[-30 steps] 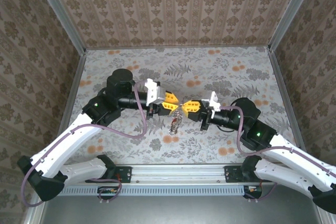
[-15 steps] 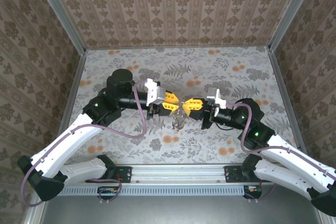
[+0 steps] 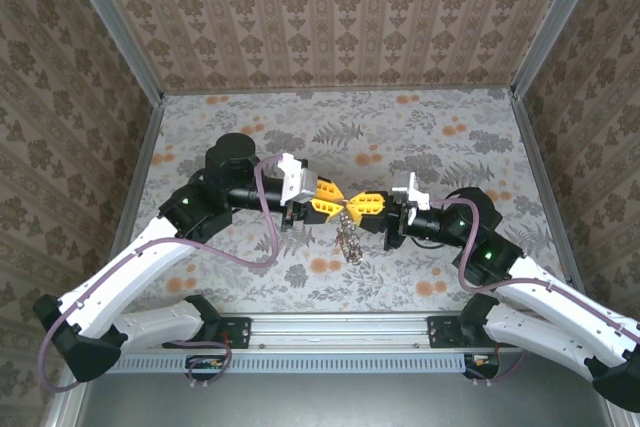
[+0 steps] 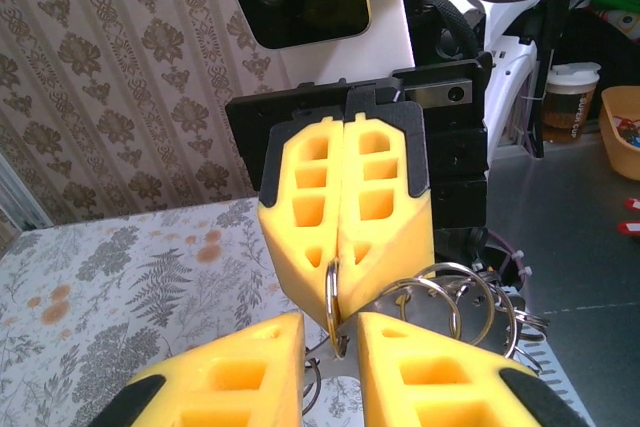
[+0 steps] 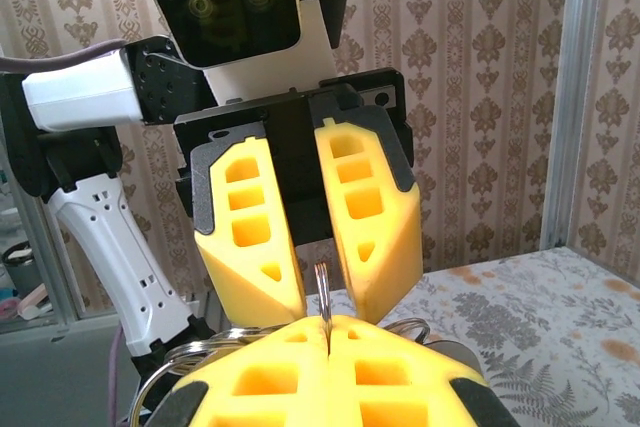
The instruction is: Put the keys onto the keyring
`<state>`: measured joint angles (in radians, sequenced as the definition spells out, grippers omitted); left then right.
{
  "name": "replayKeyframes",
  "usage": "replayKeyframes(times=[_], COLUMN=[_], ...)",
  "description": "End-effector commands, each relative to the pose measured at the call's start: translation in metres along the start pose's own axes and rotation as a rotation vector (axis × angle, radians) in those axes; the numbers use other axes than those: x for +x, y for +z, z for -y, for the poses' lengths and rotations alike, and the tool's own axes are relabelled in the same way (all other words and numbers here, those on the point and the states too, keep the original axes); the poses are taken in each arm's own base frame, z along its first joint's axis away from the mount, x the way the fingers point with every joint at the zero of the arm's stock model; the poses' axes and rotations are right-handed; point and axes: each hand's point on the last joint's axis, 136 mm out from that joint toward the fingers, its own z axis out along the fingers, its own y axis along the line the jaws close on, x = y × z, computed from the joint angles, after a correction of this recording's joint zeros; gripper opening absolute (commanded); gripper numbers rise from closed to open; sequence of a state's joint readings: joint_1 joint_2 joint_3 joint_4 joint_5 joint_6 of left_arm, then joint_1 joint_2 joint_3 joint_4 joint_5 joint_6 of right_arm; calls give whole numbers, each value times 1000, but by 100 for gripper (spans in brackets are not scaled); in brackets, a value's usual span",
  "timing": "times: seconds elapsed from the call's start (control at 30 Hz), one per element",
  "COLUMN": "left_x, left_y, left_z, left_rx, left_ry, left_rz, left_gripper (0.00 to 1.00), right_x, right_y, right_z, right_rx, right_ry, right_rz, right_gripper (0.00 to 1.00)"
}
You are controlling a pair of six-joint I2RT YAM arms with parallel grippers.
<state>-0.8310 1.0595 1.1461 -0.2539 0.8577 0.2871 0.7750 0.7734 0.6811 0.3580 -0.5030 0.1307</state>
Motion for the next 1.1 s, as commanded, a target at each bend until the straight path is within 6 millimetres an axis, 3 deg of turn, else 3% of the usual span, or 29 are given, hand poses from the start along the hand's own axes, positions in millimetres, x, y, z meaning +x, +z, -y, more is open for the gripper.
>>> replayKeyframes(times=[0.0,0.17,0.43,0.53,0.63,0.83,1.07], left_x=[-16,-15,-19,-14,-3,13,19], left_y=[-1,1,-2,0,3,0,1], left_z=[3,3,7,6,4,-3,-2], left_rx=[24,26,22,-1,-20,-62,-61], left_ry=[32,36,82,109,122,138,158], left_rz=[35,30,11,-49,-132,-248,-327], left_gripper=[20,0,0,0,0,0,0], right_x=[-19,-19,-10,-2,6,19,29], right_y=[-1,-1,5,6,3,-7,-7], right_z=[-8,-10,-10,-3,9,21,15], right_rx=[-34,-41,-59,-23,52,138,87], right_ry=[-50,-60,-64,-51,-65,-152,-194], right_rz=[59,54,15,0,-56,-210,-299], right_gripper=[0,0,1,29,41,39,30])
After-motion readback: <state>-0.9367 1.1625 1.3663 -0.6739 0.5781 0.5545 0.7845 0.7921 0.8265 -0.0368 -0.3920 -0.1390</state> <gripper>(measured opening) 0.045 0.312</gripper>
